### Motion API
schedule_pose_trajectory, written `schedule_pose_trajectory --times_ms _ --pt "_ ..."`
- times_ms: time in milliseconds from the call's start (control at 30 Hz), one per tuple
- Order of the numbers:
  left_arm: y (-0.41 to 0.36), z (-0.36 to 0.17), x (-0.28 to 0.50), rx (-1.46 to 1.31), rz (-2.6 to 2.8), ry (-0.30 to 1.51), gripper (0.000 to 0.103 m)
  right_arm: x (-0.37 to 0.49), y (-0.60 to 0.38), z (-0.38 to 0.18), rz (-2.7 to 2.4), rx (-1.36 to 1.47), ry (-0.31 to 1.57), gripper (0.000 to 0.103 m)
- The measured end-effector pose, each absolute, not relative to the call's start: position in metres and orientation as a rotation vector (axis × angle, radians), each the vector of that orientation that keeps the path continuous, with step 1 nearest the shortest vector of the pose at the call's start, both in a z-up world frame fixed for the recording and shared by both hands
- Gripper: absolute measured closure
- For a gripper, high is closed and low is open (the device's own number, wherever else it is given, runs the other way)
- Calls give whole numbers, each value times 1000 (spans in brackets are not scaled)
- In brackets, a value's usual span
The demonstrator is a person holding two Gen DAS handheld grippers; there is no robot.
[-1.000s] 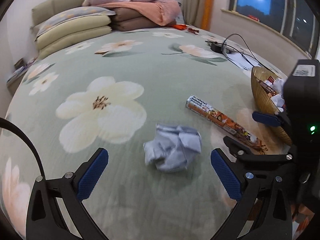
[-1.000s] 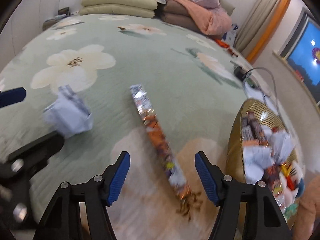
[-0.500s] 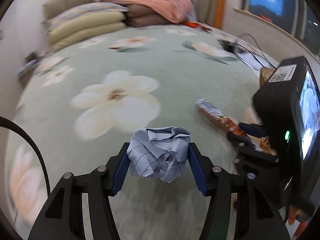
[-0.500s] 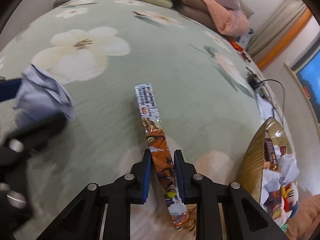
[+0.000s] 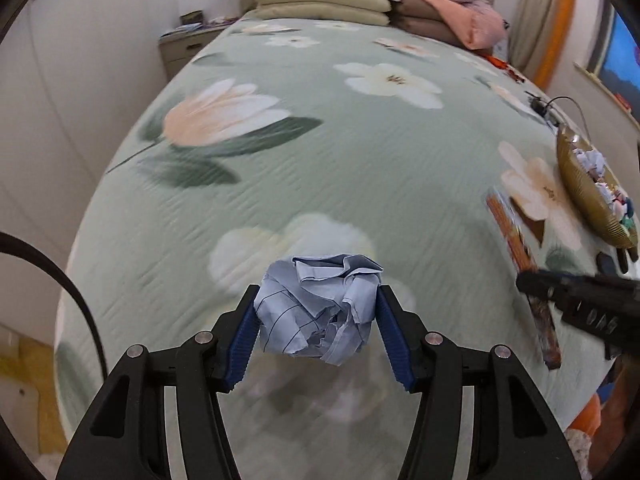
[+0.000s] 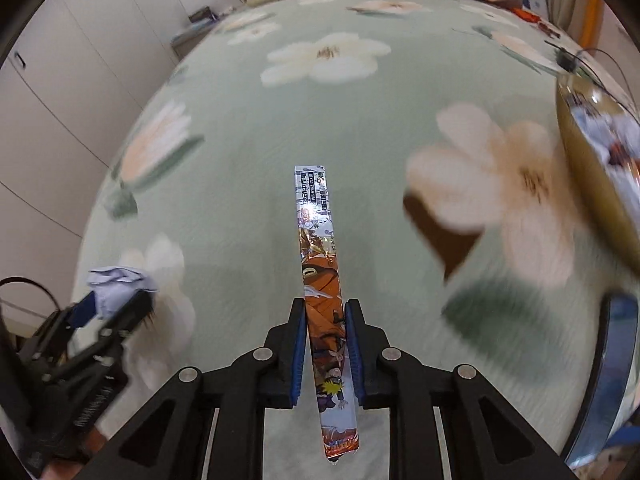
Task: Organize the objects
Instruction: 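Carry the paper ball and snack stick to the gold plate and open both tools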
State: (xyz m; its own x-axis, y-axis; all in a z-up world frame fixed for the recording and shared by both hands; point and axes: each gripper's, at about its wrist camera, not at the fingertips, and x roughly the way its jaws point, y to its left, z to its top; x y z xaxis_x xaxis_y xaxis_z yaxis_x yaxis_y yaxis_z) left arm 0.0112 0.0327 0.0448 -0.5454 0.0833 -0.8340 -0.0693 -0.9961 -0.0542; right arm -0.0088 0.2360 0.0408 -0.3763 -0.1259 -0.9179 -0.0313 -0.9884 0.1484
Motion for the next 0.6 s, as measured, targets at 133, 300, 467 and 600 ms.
schedule_pose_trajectory --times_ms 133,300,467,600 --pt "27 59 21 -1408 2702 -62 49 3 228 21 -2580 1769 -105 85" --pt "27 71 29 -1363 2715 -47 49 13 229 18 -2593 1788 -95 83" --pt "27 66 30 -1375 2689 -71 49 13 237 21 -2577 1795 -152 81" --pt "30 58 30 -1375 2662 -86 49 19 244 24 -2597 1726 -145 82"
